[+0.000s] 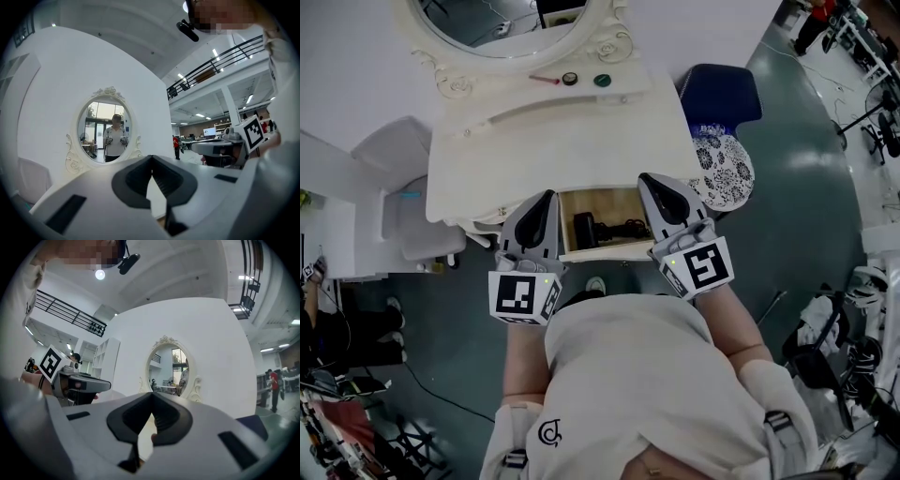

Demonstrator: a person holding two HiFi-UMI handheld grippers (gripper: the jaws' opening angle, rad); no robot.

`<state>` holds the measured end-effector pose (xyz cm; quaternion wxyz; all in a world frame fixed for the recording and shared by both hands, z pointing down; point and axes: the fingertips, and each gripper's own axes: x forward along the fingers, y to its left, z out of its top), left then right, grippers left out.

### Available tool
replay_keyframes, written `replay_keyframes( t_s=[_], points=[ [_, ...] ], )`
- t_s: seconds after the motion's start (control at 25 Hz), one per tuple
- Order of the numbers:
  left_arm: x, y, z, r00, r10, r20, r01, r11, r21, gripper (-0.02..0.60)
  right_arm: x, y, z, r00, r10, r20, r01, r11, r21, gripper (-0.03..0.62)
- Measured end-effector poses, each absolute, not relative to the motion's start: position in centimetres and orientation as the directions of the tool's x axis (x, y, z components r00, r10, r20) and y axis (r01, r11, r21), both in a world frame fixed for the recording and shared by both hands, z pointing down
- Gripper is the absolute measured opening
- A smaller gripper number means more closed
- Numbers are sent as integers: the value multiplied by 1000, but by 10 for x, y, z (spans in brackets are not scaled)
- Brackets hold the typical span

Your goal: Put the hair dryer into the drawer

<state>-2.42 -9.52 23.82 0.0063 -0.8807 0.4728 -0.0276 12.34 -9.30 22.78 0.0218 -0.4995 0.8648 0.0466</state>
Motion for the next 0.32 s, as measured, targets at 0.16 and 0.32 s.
replay_keyframes(
  t_s=[0.16, 0.32],
  points=[
    [-24, -96, 239, 546, -836, 42, -836, -548, -38, 14, 124, -93, 231, -500, -863, -74, -866, 497, 51, 5],
    [-23, -99, 236, 544, -838, 41, -837, -546, -42, 14, 124, -96, 234, -503, -862, -61, -864, 501, 45, 5]
  ],
)
